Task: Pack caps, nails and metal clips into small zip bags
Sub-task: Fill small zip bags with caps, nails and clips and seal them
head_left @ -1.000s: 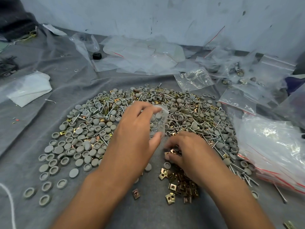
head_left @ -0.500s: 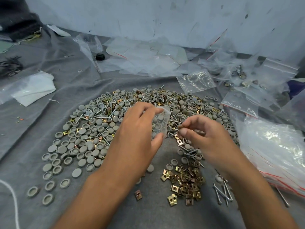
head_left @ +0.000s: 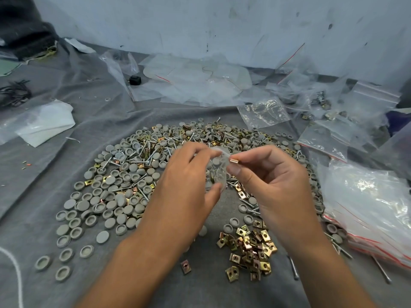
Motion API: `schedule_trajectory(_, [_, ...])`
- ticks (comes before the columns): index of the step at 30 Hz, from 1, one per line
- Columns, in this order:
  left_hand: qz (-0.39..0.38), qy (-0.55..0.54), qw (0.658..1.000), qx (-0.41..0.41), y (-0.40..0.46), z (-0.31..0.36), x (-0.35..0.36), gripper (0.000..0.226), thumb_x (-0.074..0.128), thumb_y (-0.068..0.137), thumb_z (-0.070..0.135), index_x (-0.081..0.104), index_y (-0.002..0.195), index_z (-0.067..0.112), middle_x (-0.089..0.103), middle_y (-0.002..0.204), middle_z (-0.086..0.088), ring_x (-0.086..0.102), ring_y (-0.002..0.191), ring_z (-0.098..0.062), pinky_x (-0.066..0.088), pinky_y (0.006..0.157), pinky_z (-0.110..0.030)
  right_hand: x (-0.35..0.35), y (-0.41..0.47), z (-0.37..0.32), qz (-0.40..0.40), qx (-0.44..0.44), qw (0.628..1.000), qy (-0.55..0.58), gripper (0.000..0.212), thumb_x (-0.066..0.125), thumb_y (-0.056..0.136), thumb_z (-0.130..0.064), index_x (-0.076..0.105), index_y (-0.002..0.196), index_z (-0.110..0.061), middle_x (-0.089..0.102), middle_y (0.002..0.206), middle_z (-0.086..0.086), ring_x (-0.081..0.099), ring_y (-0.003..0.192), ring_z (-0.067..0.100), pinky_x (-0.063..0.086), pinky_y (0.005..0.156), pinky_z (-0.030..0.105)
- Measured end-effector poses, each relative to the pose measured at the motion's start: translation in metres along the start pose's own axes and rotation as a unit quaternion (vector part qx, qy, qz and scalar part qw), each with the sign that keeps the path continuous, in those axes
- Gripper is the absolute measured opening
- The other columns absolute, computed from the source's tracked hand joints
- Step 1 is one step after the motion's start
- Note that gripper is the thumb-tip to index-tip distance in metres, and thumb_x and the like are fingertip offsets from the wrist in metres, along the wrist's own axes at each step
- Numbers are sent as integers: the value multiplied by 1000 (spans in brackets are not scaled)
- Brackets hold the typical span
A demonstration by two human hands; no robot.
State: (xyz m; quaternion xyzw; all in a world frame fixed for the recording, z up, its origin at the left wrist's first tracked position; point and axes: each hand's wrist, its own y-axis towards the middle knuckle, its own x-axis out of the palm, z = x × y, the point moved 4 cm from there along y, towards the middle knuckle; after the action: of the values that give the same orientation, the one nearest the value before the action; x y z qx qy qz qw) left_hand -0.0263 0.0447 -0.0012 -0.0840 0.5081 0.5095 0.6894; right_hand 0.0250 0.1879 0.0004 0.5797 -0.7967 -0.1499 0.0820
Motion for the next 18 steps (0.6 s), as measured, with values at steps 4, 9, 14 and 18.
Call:
schedule_trajectory(4, [6,1,1000,0,0,-1,0,57,76,80,31,58,133,21,51,122,12,41,106,1,34,94,-15,-3,1,-1,33,-4,999,-9,13,79,86,-18,72,95,-25,76,93,3,71,83,14,55,71,19])
schedule_trajectory(9, [8,-5,1000,-3,0,-3,-1,55,72,79,31,60,131,20,52,119,11,41,99,1,37,92,-15,-13,2,-2,74,10,997,-17,23,74,87,-33,68,109,-32,74,95,-4,68,86,6,53,73,18])
schedule_trajectory(14, [6,-7,1000,-5,0,-4,-1,56,72,79,33,59,132,22,49,118,15,37,94,4,32,84,-7,-18,2,-4,68,-4,996,-50,19,73,90,-32,71,109,-33,72,94,-9,67,85,2,51,72,15])
schedule_trajectory(18, [6,-3,1000,-4,0,-2,0,56,68,79,37,58,132,23,43,115,19,37,93,3,32,82,-7,-6,-1,-9,32,-104,980,-168,19,75,91,-31,68,109,-34,66,88,-14,63,78,7,48,66,13])
